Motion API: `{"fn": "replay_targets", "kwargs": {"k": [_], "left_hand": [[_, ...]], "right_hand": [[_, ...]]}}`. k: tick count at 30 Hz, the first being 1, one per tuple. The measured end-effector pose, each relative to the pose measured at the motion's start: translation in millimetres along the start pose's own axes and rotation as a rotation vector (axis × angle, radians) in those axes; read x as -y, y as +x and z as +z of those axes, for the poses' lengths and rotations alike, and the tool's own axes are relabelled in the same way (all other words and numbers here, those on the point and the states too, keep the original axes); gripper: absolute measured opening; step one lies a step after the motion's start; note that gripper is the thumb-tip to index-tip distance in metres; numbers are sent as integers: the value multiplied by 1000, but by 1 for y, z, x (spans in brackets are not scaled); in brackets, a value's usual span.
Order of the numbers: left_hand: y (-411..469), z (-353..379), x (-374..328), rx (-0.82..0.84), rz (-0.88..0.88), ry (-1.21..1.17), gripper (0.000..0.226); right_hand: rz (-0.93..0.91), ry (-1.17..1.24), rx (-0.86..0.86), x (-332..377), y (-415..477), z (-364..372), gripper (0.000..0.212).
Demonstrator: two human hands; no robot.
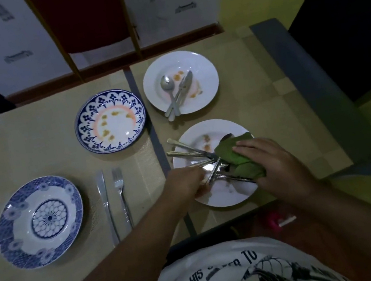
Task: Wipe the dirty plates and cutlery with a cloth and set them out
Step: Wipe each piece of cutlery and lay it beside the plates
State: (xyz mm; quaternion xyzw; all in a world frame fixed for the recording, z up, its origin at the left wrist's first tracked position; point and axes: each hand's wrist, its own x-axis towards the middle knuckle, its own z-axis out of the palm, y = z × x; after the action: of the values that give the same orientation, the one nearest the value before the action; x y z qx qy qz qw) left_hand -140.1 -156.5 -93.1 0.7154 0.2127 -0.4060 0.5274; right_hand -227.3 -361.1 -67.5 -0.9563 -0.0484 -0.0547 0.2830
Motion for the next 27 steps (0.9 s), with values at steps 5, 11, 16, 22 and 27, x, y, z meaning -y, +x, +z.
{"fn": "replay_targets", "kwargs": {"k": [5, 11, 16, 22, 27], "left_hand": [[7, 14, 9, -89, 238, 507, 8], [13, 26, 8, -83, 203, 526, 8], [4, 18, -1, 130, -34, 143, 19], [-19, 10, 5, 379, -61, -224, 29], [-28, -8, 9, 380, 13, -269, 31]], "right_hand": [[15, -6, 1, -15, -7, 0, 63], [9, 34, 8, -23, -9, 1, 60], [45, 51, 4, -25, -5, 2, 68], [-48, 12, 99, -6, 7, 10, 67], [-113, 42, 265, 12, 10, 22, 63]]}}
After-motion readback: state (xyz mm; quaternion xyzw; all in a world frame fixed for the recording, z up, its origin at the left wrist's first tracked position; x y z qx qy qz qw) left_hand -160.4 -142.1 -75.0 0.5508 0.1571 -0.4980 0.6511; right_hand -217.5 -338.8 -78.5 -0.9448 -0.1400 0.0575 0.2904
